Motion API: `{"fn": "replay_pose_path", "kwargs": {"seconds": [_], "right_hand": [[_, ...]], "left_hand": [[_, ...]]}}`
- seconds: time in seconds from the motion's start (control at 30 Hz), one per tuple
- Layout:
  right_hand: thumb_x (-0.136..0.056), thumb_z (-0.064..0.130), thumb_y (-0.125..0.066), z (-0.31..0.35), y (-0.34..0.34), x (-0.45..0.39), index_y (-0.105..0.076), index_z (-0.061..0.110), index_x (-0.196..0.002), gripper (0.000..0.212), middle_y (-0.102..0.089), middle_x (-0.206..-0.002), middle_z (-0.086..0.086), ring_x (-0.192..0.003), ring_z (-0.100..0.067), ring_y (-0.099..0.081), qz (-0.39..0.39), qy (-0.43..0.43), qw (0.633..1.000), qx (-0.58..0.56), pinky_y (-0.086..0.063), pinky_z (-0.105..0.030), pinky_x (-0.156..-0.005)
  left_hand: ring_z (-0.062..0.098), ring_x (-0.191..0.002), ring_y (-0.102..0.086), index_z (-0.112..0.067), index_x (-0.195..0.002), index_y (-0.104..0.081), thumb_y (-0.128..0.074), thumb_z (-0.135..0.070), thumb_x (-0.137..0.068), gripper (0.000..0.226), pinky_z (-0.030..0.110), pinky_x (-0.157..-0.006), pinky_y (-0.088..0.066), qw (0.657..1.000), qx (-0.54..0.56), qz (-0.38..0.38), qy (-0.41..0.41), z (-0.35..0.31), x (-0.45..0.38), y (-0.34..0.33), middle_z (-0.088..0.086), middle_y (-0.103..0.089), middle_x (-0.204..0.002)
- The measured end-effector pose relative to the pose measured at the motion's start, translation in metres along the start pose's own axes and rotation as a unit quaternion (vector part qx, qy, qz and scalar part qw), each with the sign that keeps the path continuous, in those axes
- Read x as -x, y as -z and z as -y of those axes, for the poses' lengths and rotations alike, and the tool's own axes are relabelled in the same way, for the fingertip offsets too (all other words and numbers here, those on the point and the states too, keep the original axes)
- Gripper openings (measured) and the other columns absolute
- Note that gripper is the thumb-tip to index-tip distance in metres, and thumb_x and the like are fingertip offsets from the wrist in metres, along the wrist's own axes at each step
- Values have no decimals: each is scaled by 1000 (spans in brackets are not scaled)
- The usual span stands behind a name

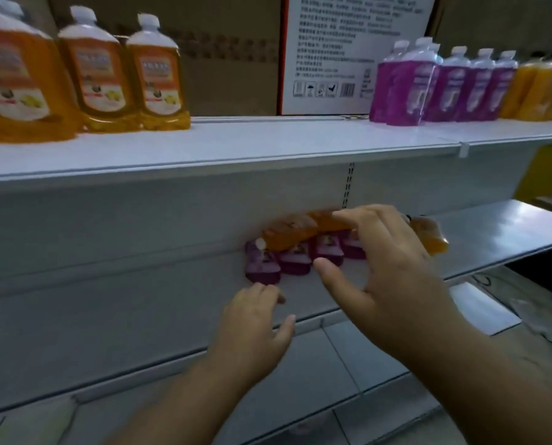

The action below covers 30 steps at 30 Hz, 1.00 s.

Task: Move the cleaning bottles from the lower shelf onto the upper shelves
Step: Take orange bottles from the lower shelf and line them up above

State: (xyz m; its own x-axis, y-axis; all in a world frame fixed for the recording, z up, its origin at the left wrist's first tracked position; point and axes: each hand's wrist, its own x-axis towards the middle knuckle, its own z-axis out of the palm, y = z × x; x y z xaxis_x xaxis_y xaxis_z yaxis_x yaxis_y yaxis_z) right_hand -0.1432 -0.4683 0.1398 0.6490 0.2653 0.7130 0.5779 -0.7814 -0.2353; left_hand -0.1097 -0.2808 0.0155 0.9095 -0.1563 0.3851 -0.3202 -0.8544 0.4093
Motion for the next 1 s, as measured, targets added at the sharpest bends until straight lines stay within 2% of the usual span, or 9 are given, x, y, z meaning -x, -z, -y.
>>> {"fn": "replay_pose_path", "kwargs": {"seconds": [0.2, 0.3, 0.37, 0.57, 0.63, 0.7, 0.77, 0.87, 1.0], "right_hand": [[-86, 45, -59, -50, -54, -11, -54, 17, -130, 53, -53, -119, 0, -108, -14, -50, 35, -63, 997, 6, -42, -26, -89], [-86, 46, -59, -72, -77, -27, -54, 19, -129, 51, -51, -116, 2, -105, -15, -49, 72, -86, 993, 22, -46, -31, -90], [-85, 43, -62, -88, -88, -39, -56, 18, -125, 48, -52, -110, -1, -101, -17, -50, 80, -95, 992, 28, -48, -36, -86], [-83, 38, -65, -128, -106, -57, -57, 16, -129, 52, -56, -117, -8, -104, -21, -49, 52, -111, 992, 21, -39, -29, -85], [-82, 41, -63, -142, -108, -58, -56, 18, -131, 55, -55, -121, -7, -106, -22, -49, 58, -116, 991, 21, -36, -27, -83], [-83, 39, -67, -159, -110, -57, -54, 20, -132, 55, -53, -125, -6, -108, -22, -47, 63, -116, 991, 11, -35, -26, -81], [-83, 35, -71, -178, -112, -56, -54, 22, -132, 53, -53, -127, -4, -110, -20, -46, 69, -113, 991, -3, -34, -24, -80], [-84, 31, -72, -208, -120, -58, -56, 20, -131, 50, -54, -129, -4, -117, -23, -48, 94, -96, 990, -42, -38, -26, -87], [-87, 33, -66, -258, -140, -71, -56, 16, -130, 47, -51, -128, -7, -119, -28, -48, 181, -76, 978, -70, -46, -43, -92]], "left_hand": [[25, -105, -56, -20, -119, -63, -61, -44, -90, 37, 38, -86, -48, 997, 0, -13, 81, 35, -62, -48, 4, -63, -116], [32, -101, -57, -16, -112, -60, -63, -42, -88, 35, 43, -84, -49, 992, 24, -55, 115, 53, -107, -68, 9, -62, -110], [40, -104, -55, -8, -118, -58, -66, -42, -86, 47, 46, -87, -46, 986, -5, -89, 139, 59, -142, -81, 18, -61, -114], [41, -114, -53, -4, -125, -51, -47, -76, -82, 85, 46, -92, -42, 952, -116, -40, 280, 77, -218, -109, 23, -62, -123], [42, -110, -55, -3, -120, -56, -55, -75, -79, 83, 46, -90, -43, 951, -114, -67, 281, 79, -225, -112, 23, -64, -118], [41, -107, -57, -4, -121, -56, -74, -61, -72, 77, 42, -86, -44, 960, -39, -114, 253, 75, -224, -113, 22, -63, -118], [30, -104, -56, -10, -127, -52, -89, -37, -65, 77, 33, -82, -43, 960, 91, -145, 223, 68, -218, -112, 17, -56, -124], [20, -106, -55, -20, -126, -54, -88, -20, -63, 72, 33, -85, -48, 935, 171, -215, 226, 53, -207, -104, 7, -54, -124], [11, -100, -65, -46, -116, -53, -78, -23, -61, 64, 37, -80, -57, 880, 296, -290, 232, 12, -183, -83, -15, -62, -112]]}}
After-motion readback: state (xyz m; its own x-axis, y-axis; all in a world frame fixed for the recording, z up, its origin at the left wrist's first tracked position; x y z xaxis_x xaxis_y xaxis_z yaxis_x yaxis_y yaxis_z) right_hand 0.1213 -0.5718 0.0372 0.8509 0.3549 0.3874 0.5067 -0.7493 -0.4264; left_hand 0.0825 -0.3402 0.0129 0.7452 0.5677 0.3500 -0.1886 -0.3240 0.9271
